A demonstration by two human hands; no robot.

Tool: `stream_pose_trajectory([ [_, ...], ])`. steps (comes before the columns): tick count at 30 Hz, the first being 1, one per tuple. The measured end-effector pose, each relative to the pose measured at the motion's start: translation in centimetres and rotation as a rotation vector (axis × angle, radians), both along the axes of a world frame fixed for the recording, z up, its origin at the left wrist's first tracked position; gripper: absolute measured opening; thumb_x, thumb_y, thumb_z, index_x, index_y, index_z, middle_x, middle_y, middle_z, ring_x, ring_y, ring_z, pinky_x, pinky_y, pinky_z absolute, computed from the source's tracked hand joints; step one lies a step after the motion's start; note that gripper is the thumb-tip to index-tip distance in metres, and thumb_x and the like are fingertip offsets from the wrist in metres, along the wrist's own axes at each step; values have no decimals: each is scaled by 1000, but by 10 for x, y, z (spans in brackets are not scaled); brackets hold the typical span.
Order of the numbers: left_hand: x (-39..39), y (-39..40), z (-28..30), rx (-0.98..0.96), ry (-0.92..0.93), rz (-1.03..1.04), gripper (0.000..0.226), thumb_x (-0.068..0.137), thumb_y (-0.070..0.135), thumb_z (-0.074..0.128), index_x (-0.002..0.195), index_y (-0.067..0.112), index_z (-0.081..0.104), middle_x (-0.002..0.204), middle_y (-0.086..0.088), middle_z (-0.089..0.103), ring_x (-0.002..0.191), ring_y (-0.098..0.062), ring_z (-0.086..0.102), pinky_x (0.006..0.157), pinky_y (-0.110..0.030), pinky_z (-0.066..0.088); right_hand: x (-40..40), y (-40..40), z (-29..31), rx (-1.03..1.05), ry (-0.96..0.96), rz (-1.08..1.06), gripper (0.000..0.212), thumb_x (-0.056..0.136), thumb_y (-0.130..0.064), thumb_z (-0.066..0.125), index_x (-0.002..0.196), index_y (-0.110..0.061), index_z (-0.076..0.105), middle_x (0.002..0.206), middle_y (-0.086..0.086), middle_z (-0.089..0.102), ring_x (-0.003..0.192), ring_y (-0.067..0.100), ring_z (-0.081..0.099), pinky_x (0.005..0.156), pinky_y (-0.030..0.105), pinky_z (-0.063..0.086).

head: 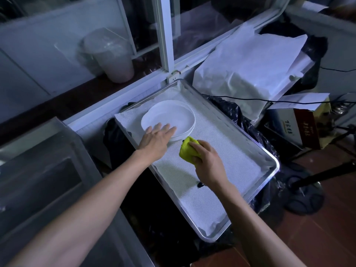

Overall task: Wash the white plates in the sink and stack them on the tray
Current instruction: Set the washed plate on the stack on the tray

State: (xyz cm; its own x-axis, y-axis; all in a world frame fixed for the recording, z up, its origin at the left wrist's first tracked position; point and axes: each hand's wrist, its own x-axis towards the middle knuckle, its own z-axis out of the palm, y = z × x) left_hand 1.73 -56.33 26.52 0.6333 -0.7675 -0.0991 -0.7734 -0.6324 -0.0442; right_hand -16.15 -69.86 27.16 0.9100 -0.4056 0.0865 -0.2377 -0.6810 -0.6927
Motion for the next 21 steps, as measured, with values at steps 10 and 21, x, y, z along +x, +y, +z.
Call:
stream_pose_trajectory([
  [10, 0, -4, -28, 139, 0, -58, 81, 96, 7, 47, 160, 23, 1, 168, -7, 1, 153, -38, 1, 121, -58, 13, -2, -5, -22, 28, 4, -8, 55, 81, 4, 61, 130, -19, 62, 135, 4, 56, 114, 32, 55, 91, 39, 48],
  [21, 15, -13, -27, 166, 96, -43, 60, 109, 34, 29, 160, 25, -1, 169, -3, -7, 154, -34, -9, 123, -57, 5, -3, -6, -29, 41, 49, -23, 56, 82, 4, 61, 133, -21, 61, 139, 2, 53, 117, 30, 54, 92, 42, 48],
])
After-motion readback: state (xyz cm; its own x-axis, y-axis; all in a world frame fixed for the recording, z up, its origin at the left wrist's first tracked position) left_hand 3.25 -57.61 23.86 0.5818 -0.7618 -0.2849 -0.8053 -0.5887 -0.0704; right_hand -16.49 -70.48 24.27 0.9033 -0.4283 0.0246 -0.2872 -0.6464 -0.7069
